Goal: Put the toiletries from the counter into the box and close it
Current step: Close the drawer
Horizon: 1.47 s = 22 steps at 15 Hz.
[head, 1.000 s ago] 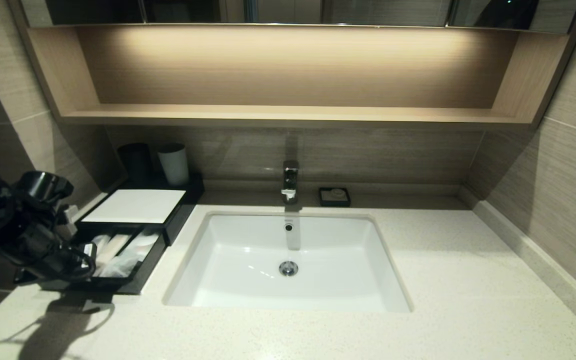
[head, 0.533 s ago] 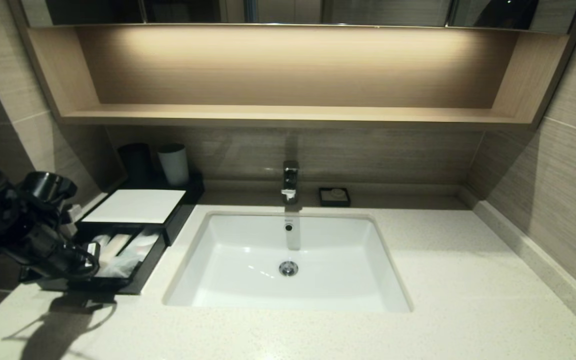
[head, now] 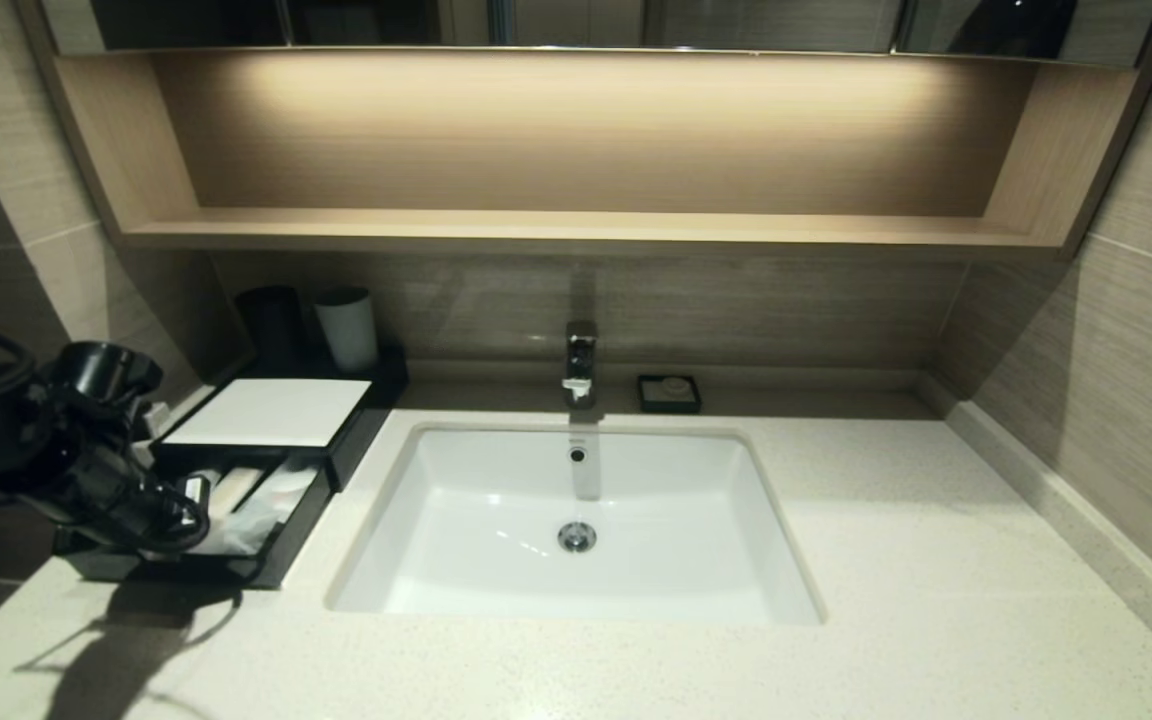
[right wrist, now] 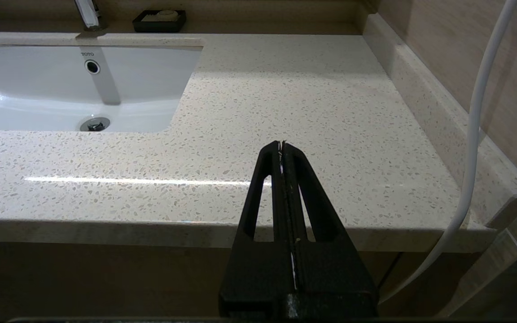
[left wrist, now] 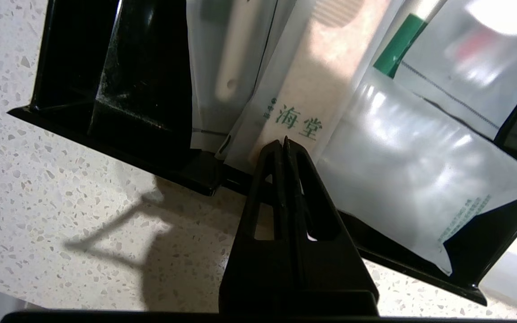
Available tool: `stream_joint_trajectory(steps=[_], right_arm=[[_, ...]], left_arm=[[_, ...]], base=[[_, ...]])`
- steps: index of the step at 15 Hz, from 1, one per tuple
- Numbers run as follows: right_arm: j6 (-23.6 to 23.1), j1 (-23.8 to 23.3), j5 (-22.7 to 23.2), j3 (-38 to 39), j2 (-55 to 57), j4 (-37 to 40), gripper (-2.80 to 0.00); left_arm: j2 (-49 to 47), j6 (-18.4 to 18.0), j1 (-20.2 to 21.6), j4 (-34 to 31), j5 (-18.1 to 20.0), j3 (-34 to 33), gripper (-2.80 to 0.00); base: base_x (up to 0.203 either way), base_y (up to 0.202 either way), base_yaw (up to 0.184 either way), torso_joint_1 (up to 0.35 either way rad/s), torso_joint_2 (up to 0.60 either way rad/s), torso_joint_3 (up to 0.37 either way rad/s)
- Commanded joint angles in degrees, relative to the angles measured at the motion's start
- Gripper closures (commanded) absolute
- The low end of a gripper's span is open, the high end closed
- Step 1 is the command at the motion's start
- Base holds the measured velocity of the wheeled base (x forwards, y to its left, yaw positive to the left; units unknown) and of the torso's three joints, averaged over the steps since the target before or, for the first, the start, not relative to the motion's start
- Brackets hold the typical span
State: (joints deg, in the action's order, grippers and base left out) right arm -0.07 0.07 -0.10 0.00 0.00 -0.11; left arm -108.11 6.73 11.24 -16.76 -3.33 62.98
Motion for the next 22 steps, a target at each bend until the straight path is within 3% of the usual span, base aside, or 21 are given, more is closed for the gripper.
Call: stream_joint_trajectory(steps=[1, 7, 22], right_arm=[[0.0, 0.0, 0.0, 0.1, 0.0, 0.0, 0.0], [0.0, 0.0, 0.0, 0.1, 0.0, -0.1, 0.0], [0.0, 0.0, 0.0, 0.1, -0.1, 0.0, 0.0]], left_arm=[[0.5, 0.5, -0.1, 0.5, 0.0, 0.0, 0.0], [7.9, 0.6, -0.4, 0.0, 0.3, -1.4, 0.0], [16.9, 0.4, 0.8, 0.7, -0.4, -15.9, 0.0]], base=[[0.0, 0.0, 0.0, 0.0, 0.0, 0.0], [0.0, 0.0, 0.0, 0.0, 0.0, 0.0], [0.0, 0.0, 0.0, 0.0, 0.0, 0.0]])
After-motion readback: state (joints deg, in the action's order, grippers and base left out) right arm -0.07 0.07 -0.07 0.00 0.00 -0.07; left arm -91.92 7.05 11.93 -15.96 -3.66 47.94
